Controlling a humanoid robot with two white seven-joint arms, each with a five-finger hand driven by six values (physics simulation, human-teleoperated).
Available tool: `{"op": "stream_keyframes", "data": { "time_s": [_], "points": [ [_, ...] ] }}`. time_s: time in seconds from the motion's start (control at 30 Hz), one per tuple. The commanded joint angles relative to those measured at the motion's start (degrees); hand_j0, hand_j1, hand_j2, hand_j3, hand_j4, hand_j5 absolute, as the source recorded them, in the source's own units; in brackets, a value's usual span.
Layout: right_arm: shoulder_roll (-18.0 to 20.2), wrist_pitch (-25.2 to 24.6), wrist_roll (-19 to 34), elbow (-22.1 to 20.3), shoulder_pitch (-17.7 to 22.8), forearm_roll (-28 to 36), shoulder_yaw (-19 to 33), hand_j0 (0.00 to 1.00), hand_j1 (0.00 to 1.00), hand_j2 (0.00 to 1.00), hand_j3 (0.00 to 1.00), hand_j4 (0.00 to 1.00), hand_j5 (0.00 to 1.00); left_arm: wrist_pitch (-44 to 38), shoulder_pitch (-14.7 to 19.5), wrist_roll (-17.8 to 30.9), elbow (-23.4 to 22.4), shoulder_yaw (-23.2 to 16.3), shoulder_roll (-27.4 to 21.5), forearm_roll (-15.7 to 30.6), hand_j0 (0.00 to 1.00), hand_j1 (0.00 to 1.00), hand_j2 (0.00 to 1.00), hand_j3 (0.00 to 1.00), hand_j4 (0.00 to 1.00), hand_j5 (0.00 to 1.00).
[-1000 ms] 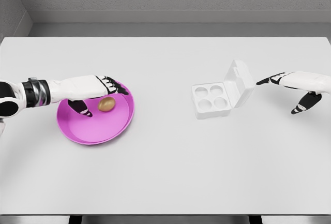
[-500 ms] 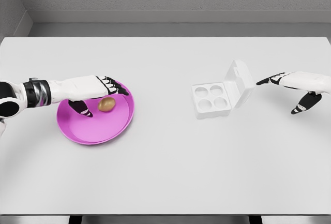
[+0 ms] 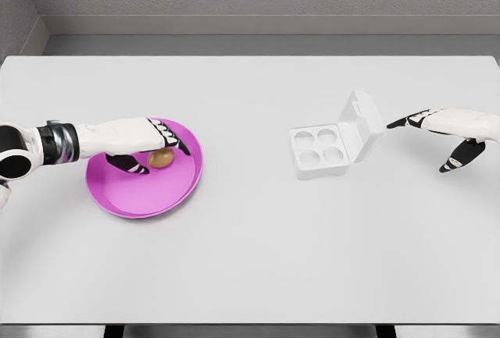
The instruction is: Pack egg into the box and close the box lid
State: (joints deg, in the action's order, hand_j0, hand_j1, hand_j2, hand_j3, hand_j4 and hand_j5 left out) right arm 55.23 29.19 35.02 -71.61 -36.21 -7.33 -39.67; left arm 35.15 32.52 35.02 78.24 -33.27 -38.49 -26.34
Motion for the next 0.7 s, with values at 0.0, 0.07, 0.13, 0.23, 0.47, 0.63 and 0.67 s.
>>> {"op": "stream_keyframes", "data": {
  "time_s": [0.0,0.07,0.13,0.23,0.47,0.63,0.67],
  "points": [
    [0.05,-0.10,-0.02,-0.02,0.00,0.30,0.03,1.00,1.00,1.00,1.00,1.00,1.00,-0.15,0.00,-0.02,0.07,-0.04,-0.09,0.59,0.66,0.66,0.66,0.66,0.66,0.66],
    [0.05,-0.19,-0.02,-0.02,0.00,0.30,0.03,1.00,1.00,1.00,1.00,1.00,1.00,-0.15,0.00,-0.02,0.07,-0.04,-0.09,0.77,0.58,0.58,0.58,0.58,0.58,0.58],
    [0.05,-0.10,-0.02,-0.02,0.00,0.30,0.03,1.00,1.00,1.00,1.00,1.00,1.00,-0.15,-0.09,-0.02,-0.02,-0.04,-0.18,0.86,0.58,0.58,0.58,0.58,0.58,0.58],
    [0.05,-0.10,-0.02,-0.02,0.00,0.30,0.03,1.00,1.00,1.00,1.00,1.00,1.00,-0.15,-0.17,-0.02,0.07,-0.57,-0.18,0.86,0.55,0.55,0.55,0.55,0.55,0.55],
    [0.05,-0.10,-0.02,-0.10,0.00,0.30,0.03,1.00,1.00,1.00,1.00,1.00,1.00,-0.15,-0.18,-0.02,0.33,-1.01,-0.18,0.94,0.53,0.53,0.53,0.53,0.53,0.53],
    [0.05,-0.10,-0.02,-0.10,0.00,0.30,-0.05,1.00,1.00,1.00,1.00,1.00,1.00,-0.15,-0.35,-0.02,0.42,-1.45,-0.18,0.95,0.51,0.51,0.51,0.51,0.51,0.51],
    [-0.03,-0.10,-0.02,-0.10,0.00,0.30,-0.05,1.00,1.00,1.00,1.00,1.00,1.00,-0.15,-0.44,-0.02,0.42,-1.45,-0.27,1.03,0.51,0.51,0.51,0.51,0.51,0.51]
  ]
}}
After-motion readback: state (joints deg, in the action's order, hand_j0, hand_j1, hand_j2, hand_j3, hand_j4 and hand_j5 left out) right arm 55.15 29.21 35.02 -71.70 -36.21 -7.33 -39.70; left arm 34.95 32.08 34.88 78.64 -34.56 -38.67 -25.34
